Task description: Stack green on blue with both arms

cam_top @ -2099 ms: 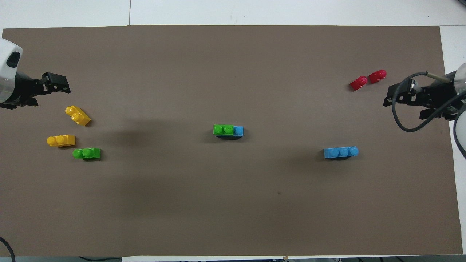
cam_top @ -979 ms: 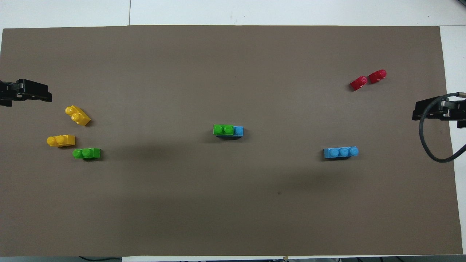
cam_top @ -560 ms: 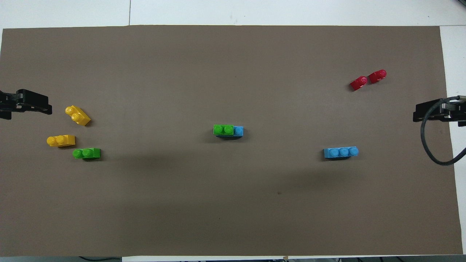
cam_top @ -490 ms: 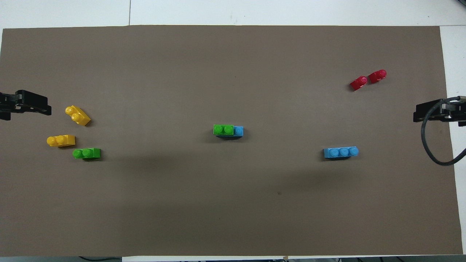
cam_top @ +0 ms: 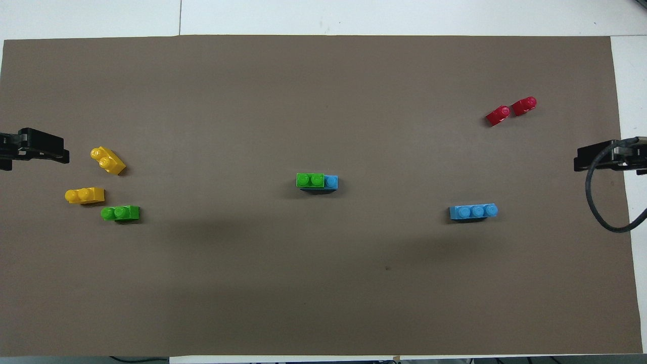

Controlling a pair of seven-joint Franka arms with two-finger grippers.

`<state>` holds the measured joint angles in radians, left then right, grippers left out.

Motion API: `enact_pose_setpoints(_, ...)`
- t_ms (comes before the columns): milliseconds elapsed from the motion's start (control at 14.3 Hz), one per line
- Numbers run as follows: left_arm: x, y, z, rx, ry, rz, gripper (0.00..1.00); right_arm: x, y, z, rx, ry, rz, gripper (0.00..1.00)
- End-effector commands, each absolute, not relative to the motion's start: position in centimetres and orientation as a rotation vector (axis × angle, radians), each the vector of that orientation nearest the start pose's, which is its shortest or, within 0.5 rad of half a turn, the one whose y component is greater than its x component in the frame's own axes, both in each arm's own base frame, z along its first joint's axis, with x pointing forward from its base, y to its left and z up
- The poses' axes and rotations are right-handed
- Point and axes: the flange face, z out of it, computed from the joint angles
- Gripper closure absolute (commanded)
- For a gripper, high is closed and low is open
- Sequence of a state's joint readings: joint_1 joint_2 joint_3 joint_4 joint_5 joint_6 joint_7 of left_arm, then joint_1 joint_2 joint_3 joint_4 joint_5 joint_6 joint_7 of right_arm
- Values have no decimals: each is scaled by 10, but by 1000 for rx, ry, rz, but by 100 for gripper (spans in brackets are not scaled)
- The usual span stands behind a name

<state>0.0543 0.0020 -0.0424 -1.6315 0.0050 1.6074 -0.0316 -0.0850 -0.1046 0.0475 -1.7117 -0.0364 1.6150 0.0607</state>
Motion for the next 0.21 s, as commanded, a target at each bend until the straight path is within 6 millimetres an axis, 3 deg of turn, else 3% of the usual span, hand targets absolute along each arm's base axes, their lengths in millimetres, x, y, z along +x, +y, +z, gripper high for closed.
enact_pose_setpoints(0,552,6,603,-3148,-85,56,0,517,-25,618,-3200,120,1,0)
enact_pose_setpoints(140,551,6,604,-3147,-82,53,0,517,-26,618,-3200,123,1,0)
